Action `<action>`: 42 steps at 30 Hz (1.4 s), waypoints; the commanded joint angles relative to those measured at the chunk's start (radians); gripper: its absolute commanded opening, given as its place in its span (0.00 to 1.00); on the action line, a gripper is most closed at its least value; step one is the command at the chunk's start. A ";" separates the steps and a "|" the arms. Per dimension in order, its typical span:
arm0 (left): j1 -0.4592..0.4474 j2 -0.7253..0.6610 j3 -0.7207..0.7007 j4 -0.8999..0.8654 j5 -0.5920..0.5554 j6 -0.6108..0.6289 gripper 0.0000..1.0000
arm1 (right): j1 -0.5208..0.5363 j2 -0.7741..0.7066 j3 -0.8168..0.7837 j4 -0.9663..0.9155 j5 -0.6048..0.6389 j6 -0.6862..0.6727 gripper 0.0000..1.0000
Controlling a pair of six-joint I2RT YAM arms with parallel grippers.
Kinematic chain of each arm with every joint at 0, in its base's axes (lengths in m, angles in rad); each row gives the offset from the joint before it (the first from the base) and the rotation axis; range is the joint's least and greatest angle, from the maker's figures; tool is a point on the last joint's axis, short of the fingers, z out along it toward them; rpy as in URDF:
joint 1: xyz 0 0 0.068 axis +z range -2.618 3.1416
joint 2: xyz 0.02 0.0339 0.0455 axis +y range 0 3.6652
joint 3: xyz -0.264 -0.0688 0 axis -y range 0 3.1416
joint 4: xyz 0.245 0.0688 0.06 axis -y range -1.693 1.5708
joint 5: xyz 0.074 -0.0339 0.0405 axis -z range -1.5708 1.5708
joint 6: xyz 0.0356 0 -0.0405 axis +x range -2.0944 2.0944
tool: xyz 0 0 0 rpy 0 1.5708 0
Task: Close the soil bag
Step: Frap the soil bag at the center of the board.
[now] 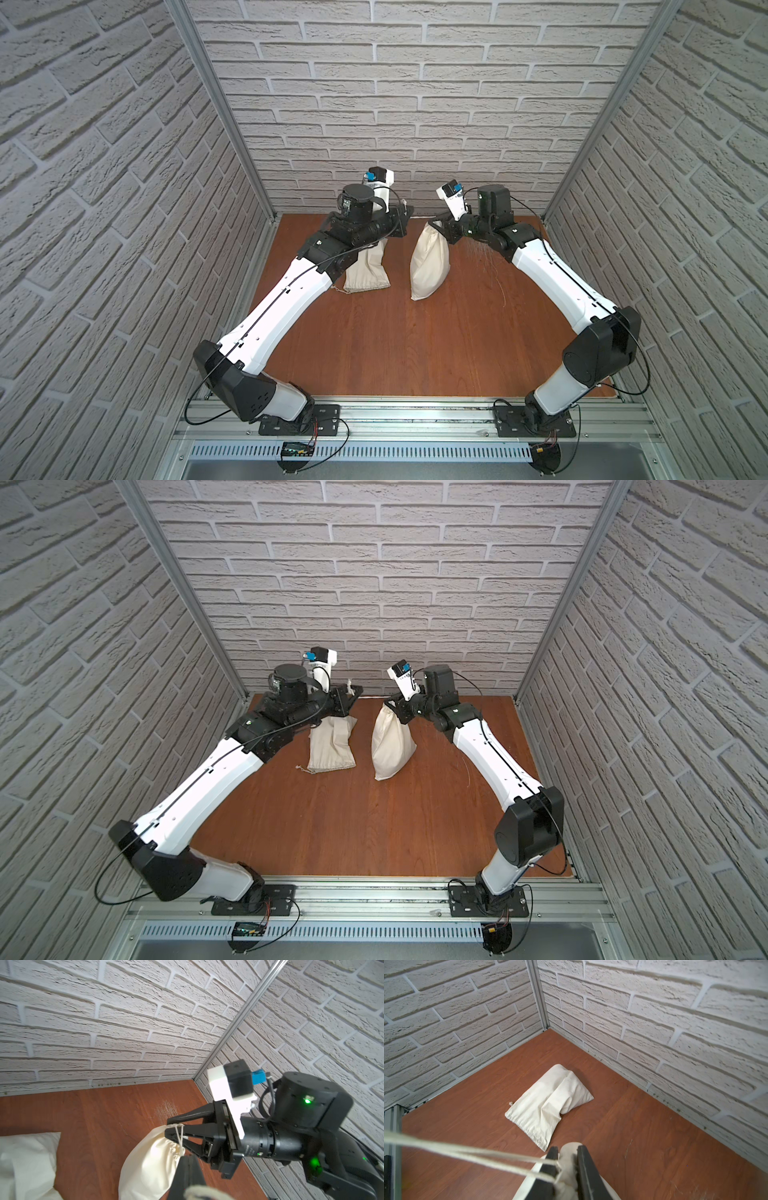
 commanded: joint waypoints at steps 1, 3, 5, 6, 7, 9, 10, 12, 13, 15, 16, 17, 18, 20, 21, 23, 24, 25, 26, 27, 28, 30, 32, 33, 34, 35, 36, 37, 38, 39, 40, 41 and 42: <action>-0.034 -0.059 0.025 0.228 -0.023 0.014 0.00 | -0.048 0.012 -0.054 -0.136 0.195 0.029 0.25; -0.056 -0.003 0.043 0.240 0.002 0.003 0.00 | -0.024 -0.027 -0.105 -0.088 0.146 0.038 0.31; -0.068 0.044 0.082 0.222 0.021 -0.002 0.00 | -0.020 -0.072 -0.136 -0.063 0.099 0.039 0.37; -0.072 0.066 0.108 0.209 0.025 0.000 0.00 | -0.019 -0.092 -0.150 -0.053 0.091 0.036 0.39; -0.079 0.084 0.130 0.197 0.026 0.005 0.00 | -0.020 -0.119 -0.162 -0.041 0.081 0.033 0.42; -0.087 0.111 0.168 0.183 0.023 0.013 0.00 | -0.018 -0.165 -0.176 -0.013 0.058 0.024 0.45; -0.091 0.122 0.185 0.178 0.024 0.017 0.00 | -0.018 -0.185 -0.177 0.000 0.042 0.023 0.46; -0.092 0.142 0.213 0.171 0.032 0.018 0.00 | -0.018 -0.213 -0.173 0.024 0.017 0.019 0.48; -0.094 0.150 0.224 0.170 0.036 0.017 0.00 | -0.017 -0.226 -0.168 0.036 0.004 0.016 0.49; -0.093 0.162 0.242 0.167 0.040 0.016 0.00 | -0.019 -0.241 -0.156 0.052 -0.009 0.009 0.50; -0.095 0.168 0.251 0.165 0.042 0.018 0.00 | -0.018 -0.243 -0.150 0.059 -0.014 0.006 0.50; -0.094 0.171 0.261 0.162 0.043 0.018 0.00 | -0.019 -0.243 -0.139 0.062 -0.017 0.004 0.50; -0.095 0.176 0.269 0.158 0.045 0.018 0.00 | -0.019 -0.239 -0.125 0.061 -0.022 0.003 0.49; -0.095 0.184 0.289 0.150 0.054 0.019 0.00 | -0.019 -0.224 -0.094 0.054 -0.055 -0.002 0.49; -0.095 0.186 0.295 0.146 0.058 0.018 0.00 | -0.020 -0.213 -0.078 0.049 -0.070 -0.004 0.48; -0.095 0.191 0.304 0.143 0.062 0.019 0.00 | -0.018 -0.191 -0.050 0.039 -0.111 -0.009 0.47; -0.096 0.191 0.305 0.142 0.062 0.019 0.00 | -0.018 -0.182 -0.039 0.035 -0.133 -0.011 0.46; -0.095 0.190 0.307 0.141 0.061 0.021 0.00 | -0.018 -0.173 -0.033 0.034 -0.162 -0.012 0.46; -0.095 0.191 0.310 0.138 0.059 0.022 0.00 | -0.018 -0.168 -0.026 0.029 -0.191 -0.014 0.46; -0.095 0.192 0.311 0.135 0.056 0.022 0.00 | -0.018 -0.165 -0.020 0.020 -0.208 -0.020 0.46; -0.095 0.193 0.315 0.132 0.055 0.023 0.00 | -0.017 -0.166 -0.019 0.013 -0.218 -0.024 0.45; -0.095 0.194 0.322 0.122 0.049 0.025 0.00 | -0.018 -0.182 -0.031 0.007 -0.188 -0.036 0.45; -0.096 0.194 0.327 0.115 0.042 0.028 0.00 | -0.022 -0.208 -0.060 0.007 -0.107 -0.043 0.45; -0.096 0.195 0.329 0.112 0.038 0.029 0.00 | -0.027 -0.225 -0.077 0.006 -0.067 -0.043 0.45; -0.096 0.193 0.329 0.111 0.036 0.031 0.00 | -0.031 -0.238 -0.090 -0.001 -0.043 -0.043 0.45; -0.095 0.193 0.327 0.111 0.036 0.032 0.00 | -0.032 -0.248 -0.101 -0.010 -0.028 -0.047 0.45; -0.096 0.192 0.327 0.110 0.039 0.032 0.00 | -0.032 -0.260 -0.110 -0.020 -0.037 -0.049 0.45; -0.095 0.192 0.329 0.109 0.041 0.032 0.00 | -0.031 -0.267 -0.115 -0.024 -0.065 -0.049 0.45; -0.096 0.193 0.329 0.108 0.043 0.032 0.00 | -0.026 -0.277 -0.128 -0.017 -0.124 -0.054 0.46; -0.096 0.193 0.329 0.109 0.043 0.032 0.00 | -0.018 -0.280 -0.135 -0.006 -0.164 -0.058 0.46; -0.095 0.192 0.329 0.110 0.044 0.030 0.00 | -0.007 -0.278 -0.140 0.003 -0.183 -0.061 0.47; -0.096 0.192 0.329 0.111 0.045 0.029 0.00 | 0.003 -0.273 -0.136 0.008 -0.185 -0.063 0.47; -0.096 0.192 0.329 0.114 0.048 0.026 0.00 | 0.008 -0.267 -0.126 0.015 -0.181 -0.061 0.47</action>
